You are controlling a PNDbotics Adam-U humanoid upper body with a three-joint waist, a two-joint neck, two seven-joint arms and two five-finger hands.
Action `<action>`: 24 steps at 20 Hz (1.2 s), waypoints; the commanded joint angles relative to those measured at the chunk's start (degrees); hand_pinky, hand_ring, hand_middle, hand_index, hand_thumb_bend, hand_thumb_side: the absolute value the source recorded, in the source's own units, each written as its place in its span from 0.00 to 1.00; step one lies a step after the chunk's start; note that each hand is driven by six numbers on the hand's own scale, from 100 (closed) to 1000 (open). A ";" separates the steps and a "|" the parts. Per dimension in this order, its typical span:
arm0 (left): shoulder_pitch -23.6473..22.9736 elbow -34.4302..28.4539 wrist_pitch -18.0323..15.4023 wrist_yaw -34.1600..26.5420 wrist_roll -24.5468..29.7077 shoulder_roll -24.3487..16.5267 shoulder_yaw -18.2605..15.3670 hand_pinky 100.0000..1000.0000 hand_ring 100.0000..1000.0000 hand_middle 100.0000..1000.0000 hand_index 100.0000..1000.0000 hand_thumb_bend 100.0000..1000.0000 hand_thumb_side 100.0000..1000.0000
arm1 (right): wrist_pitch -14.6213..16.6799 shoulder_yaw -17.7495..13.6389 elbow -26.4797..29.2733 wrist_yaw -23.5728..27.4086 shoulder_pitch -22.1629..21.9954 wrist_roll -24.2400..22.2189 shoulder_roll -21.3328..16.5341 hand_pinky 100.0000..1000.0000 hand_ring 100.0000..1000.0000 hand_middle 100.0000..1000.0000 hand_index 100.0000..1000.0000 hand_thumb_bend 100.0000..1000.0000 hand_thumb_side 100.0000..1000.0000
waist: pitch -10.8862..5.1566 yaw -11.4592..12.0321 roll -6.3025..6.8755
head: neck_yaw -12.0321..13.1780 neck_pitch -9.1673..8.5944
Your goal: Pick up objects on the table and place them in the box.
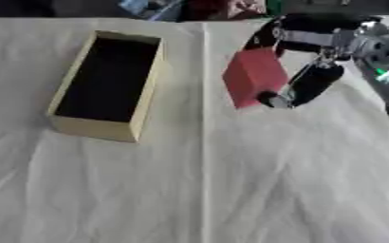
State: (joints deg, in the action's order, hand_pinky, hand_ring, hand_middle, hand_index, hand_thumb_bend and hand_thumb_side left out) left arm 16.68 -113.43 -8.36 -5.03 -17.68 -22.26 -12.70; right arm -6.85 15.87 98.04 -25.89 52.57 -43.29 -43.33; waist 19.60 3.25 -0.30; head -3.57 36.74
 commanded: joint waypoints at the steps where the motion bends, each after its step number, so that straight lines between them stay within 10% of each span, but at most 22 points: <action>1: 0.72 -1.16 -0.07 -0.48 0.49 -1.75 0.21 0.52 0.50 0.50 0.67 0.00 0.09 | -0.47 0.36 -3.87 -1.64 4.31 -0.53 2.79 0.69 0.72 0.58 0.68 0.00 0.00 | -2.40 0.36 -0.76 | -0.66 0.51; 24: 3.31 -1.16 -0.71 -1.70 2.25 -0.62 1.53 0.52 0.50 0.50 0.67 0.00 0.09 | -1.01 -2.50 -34.40 -14.41 18.33 12.04 25.29 0.68 0.68 0.56 0.68 0.00 0.00 | -0.34 5.14 -1.21 | -9.83 -0.63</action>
State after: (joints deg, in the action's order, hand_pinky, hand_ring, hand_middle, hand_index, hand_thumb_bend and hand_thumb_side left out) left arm 19.23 -113.44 -9.03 -6.56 -15.65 -22.18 -11.16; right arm -7.69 14.27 64.16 -39.56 69.29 -32.23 -18.15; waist 19.49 8.36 -0.90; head -12.98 36.64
